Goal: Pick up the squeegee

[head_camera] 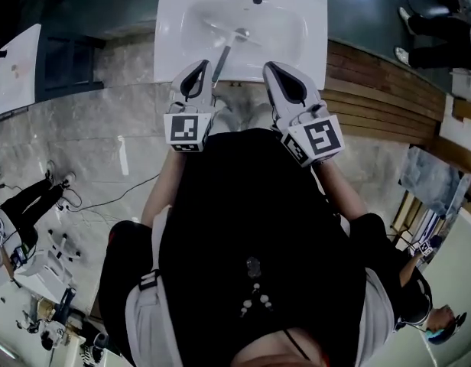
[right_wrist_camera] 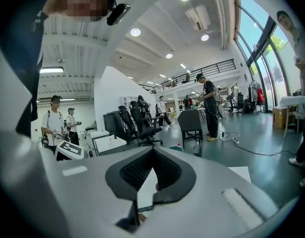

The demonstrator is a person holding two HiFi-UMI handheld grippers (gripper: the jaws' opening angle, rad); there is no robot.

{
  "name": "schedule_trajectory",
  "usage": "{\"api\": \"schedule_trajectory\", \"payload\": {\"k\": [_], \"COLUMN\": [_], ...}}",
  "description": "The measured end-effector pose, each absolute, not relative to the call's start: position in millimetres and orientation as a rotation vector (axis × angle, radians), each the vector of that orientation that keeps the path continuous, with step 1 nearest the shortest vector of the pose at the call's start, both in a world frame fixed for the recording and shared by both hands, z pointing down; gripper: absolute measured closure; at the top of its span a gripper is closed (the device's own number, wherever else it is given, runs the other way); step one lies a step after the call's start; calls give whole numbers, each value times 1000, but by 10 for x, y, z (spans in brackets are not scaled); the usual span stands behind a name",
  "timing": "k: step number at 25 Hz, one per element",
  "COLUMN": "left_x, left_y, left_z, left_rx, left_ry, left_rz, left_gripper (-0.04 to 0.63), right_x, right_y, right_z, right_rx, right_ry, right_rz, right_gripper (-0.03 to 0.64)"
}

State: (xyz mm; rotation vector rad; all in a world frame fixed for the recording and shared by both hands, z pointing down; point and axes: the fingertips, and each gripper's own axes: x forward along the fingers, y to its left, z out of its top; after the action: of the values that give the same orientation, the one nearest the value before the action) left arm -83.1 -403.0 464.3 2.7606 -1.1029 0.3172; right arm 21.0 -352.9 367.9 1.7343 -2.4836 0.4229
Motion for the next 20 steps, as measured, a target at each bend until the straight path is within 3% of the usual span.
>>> {"api": "schedule_trajectory", "payload": {"k": [20], "left_x": [-365], "left_y": [-4346], "left_z": [5662], "left_rx": [2579], "left_ry": [-1077], "left_rz": [714], "left_gripper": [594], "right_x": [593], "right_y": [-3951], "right_z": [3949], "right_rx": [1625], "right_ry": [-2505], "right_rz": [545], "right_gripper": [615]}}
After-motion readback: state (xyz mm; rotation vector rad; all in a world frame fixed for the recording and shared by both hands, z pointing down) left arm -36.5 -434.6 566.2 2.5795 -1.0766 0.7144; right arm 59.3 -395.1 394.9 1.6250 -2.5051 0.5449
